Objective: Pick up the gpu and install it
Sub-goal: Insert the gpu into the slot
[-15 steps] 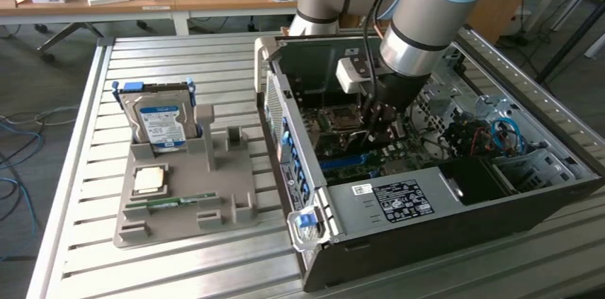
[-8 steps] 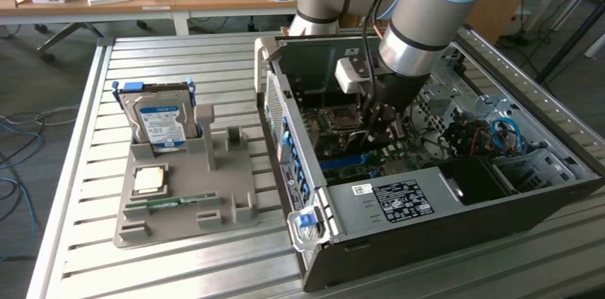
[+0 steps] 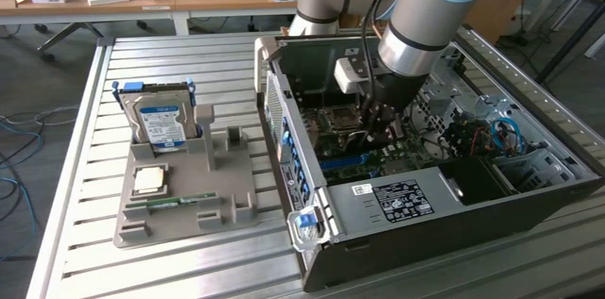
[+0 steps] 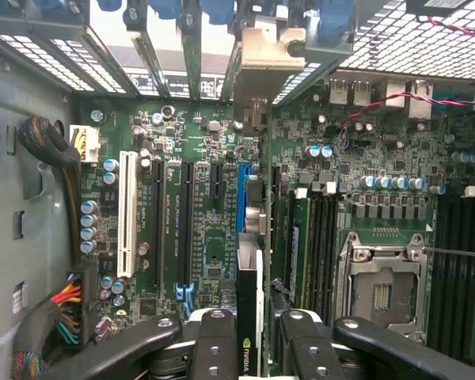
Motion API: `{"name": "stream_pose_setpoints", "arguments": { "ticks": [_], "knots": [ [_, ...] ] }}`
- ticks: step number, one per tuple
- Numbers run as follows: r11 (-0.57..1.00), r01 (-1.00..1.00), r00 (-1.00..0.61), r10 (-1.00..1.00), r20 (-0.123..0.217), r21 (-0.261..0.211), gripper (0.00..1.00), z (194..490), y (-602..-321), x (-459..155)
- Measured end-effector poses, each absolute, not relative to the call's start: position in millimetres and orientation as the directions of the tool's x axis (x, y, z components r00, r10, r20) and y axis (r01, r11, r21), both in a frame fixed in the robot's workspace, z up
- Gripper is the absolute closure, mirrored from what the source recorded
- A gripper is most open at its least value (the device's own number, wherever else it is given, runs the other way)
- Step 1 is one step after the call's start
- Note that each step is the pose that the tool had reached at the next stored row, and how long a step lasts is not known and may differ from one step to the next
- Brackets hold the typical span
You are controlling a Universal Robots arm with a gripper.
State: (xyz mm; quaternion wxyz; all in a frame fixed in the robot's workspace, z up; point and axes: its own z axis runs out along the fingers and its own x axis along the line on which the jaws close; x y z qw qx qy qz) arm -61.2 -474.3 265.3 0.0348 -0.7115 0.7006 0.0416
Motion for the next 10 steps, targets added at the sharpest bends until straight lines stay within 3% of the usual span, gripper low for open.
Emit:
{"name": "stream_pose_setpoints", "arguments": {
  "ticks": [10],
  "knots": [
    [-0.016,-1.000,0.015,-0.994,-0.108,0.009,0.74,265.3,-474.3,-63.0]
  ]
}}
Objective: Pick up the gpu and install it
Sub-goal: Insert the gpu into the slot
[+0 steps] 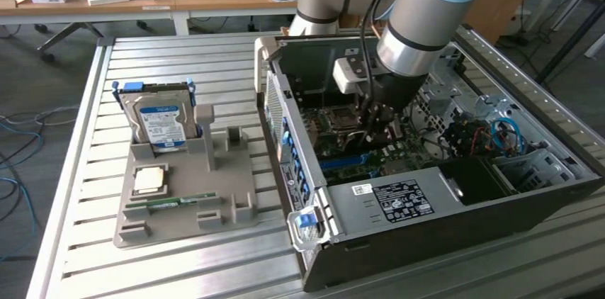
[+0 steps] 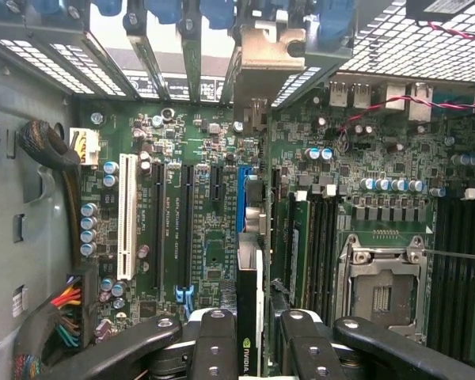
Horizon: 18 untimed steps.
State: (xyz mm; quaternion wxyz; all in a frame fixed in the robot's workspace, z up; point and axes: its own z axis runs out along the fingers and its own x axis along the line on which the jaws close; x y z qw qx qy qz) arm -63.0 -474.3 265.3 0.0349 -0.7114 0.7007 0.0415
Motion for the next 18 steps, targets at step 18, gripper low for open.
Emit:
{"name": "stream_pose_setpoints", "arguments": {
  "ticks": [18],
  "knots": [
    [-0.007,-1.000,0.006,-0.994,-0.107,0.009,0.74,265.3,-476.0,-62.9]
  ]
}}
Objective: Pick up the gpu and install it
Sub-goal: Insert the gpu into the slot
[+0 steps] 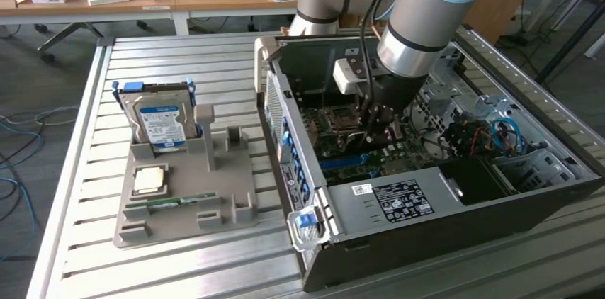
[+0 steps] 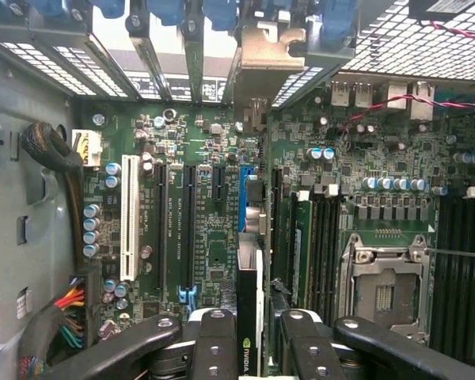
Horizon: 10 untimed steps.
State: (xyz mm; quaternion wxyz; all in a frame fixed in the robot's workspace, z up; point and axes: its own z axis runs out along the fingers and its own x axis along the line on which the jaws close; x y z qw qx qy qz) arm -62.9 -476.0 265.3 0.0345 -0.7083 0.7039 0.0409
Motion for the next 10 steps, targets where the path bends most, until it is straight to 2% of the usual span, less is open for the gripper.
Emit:
{"name": "stream_pose_setpoints", "arguments": {
  "ticks": [10],
  "knots": [
    [0.000,-1.000,-0.001,-0.995,-0.103,0.008,0.74,265.1,-476.2,-62.9]
  ]
}}
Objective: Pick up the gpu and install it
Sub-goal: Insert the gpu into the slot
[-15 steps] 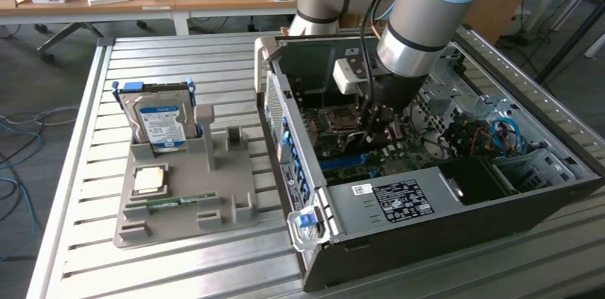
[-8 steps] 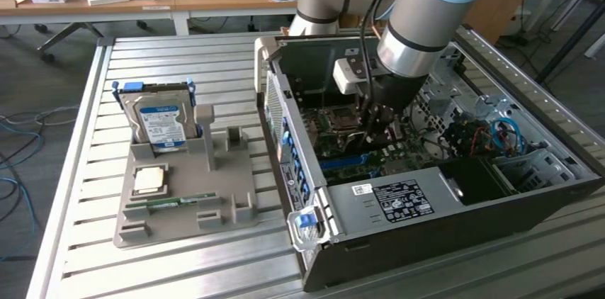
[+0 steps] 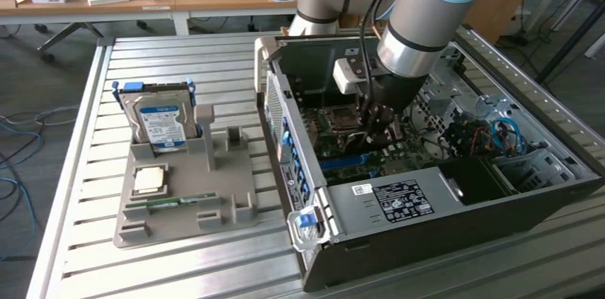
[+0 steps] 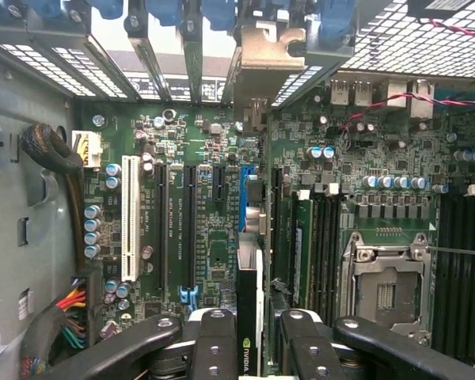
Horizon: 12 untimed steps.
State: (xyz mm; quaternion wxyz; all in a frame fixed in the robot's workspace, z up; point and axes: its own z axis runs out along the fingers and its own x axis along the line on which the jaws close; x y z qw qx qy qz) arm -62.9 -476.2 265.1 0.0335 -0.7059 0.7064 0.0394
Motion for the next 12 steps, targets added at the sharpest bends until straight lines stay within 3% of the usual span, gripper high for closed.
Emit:
{"name": "stream_pose_setpoints", "arguments": {
  "ticks": [12],
  "knots": [
    [0.021,-1.000,-0.021,-0.995,-0.098,0.009,0.74,265.2,-476.2,-62.9]
  ]
}}
